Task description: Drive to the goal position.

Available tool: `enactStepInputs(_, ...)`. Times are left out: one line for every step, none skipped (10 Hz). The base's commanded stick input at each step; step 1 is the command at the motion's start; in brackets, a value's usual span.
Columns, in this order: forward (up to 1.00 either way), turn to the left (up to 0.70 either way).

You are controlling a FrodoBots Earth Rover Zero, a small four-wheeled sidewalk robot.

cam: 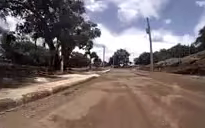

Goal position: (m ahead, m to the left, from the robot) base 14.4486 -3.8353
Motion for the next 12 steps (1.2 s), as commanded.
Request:
enactStepInputs(1.00, 0.00)
enactStepInputs(1.00, 0.00)
enactStepInputs(1.00, -0.03)
enactStepInputs(1.00, -0.11)
enactStepInputs(1.00, -0.19)
enactStepInputs(1.00, -0.27)
enactStepInputs(1.00, -0.04)
enactStepInputs(1.00, -0.07)
enactStepInputs(1.00, -0.15)
enactStepInputs(1.00, -0.24)
enactStepInputs(1.00, -0.27)
enactStepInputs(1.00, -0.27)
